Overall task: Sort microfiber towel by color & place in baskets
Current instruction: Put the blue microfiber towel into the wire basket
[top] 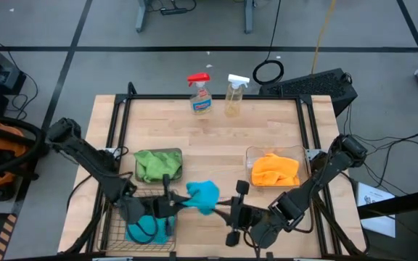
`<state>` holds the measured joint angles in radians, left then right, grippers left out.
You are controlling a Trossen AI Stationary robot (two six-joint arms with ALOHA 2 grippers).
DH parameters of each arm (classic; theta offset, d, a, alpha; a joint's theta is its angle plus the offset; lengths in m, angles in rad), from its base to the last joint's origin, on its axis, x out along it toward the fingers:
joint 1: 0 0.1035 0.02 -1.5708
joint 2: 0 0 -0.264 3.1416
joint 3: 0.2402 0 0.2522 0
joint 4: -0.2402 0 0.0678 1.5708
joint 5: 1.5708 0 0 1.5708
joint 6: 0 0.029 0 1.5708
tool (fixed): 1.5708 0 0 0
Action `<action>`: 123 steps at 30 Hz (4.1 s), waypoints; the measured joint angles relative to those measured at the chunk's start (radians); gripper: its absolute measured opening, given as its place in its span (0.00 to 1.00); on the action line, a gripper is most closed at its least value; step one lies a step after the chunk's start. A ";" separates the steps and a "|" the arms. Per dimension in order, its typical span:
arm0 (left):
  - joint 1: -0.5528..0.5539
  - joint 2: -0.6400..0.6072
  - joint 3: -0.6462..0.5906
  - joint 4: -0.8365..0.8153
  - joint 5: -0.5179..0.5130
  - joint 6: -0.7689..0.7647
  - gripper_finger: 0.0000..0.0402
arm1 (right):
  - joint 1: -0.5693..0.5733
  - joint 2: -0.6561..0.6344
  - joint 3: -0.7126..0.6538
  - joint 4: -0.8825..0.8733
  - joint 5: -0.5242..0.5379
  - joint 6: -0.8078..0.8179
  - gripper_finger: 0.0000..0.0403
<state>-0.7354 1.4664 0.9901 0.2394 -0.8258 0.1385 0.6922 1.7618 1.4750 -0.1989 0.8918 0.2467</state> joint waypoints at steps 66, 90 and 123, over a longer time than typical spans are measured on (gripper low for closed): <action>-0.284 -0.026 0.000 -0.937 0.422 -1.213 0.28 | 0.118 0.000 0.000 -0.345 0.027 0.296 0.41; -0.246 0.006 0.000 -0.900 0.398 -1.088 0.37 | 0.118 0.000 0.000 -0.365 0.033 0.280 0.41; -0.117 0.056 0.000 -0.868 0.425 -1.022 0.38 | 0.118 0.000 0.000 -0.442 0.053 0.200 0.41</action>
<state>-0.8520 1.5227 0.9897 -0.6284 -0.4009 -0.8833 0.8104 1.7615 1.4750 -0.6411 0.9451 0.4470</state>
